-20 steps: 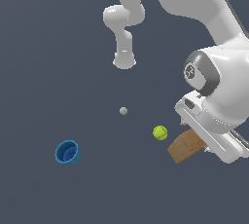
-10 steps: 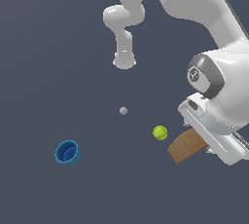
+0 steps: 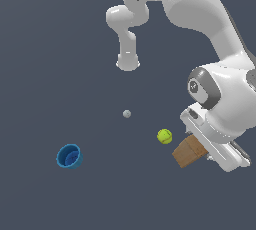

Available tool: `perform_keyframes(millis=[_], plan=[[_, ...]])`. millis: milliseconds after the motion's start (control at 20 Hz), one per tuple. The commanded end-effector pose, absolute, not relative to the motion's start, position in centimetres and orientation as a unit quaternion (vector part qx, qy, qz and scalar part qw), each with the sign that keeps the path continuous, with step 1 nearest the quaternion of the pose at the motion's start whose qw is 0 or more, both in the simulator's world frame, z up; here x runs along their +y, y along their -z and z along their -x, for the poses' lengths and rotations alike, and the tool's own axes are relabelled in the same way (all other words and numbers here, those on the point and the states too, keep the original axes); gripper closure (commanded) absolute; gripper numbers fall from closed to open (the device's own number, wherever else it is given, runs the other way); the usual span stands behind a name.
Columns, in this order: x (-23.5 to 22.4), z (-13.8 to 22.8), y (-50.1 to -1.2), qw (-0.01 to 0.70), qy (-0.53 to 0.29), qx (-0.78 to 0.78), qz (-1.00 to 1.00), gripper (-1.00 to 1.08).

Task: Pick up a designated object from a clutter of objects.

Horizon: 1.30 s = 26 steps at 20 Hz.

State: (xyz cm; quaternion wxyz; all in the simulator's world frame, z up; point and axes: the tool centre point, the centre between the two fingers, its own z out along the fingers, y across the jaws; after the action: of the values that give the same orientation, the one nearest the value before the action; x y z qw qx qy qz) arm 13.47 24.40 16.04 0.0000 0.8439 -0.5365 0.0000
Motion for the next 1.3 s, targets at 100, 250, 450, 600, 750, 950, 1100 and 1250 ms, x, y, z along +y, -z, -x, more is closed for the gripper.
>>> perform_keyframes(millis=[100,250,450,600,750,950,1100,1250], plan=[[24.38,-13.43,-14.36,0.0,0.0,-0.537,-0.844,-0.92],[24.42,-13.49,-14.11,0.0,0.0,-0.537,-0.844,-0.92],[24.44,-13.57,-14.28,0.0,0.0,-0.537,-0.844,1.08],[24.44,-13.57,-14.28,0.0,0.0,-0.537,-0.844,1.08],[24.44,-13.57,-14.28,0.0,0.0,-0.537,-0.844,1.08],[24.44,-13.54,-14.21,0.001,0.0,-0.537,-0.844,1.08],[24.25,-13.49,-14.35,0.001,0.0,-0.537,-0.844,1.08],[23.69,-13.35,-14.79,0.001,0.0,-0.537,-0.844,1.08]])
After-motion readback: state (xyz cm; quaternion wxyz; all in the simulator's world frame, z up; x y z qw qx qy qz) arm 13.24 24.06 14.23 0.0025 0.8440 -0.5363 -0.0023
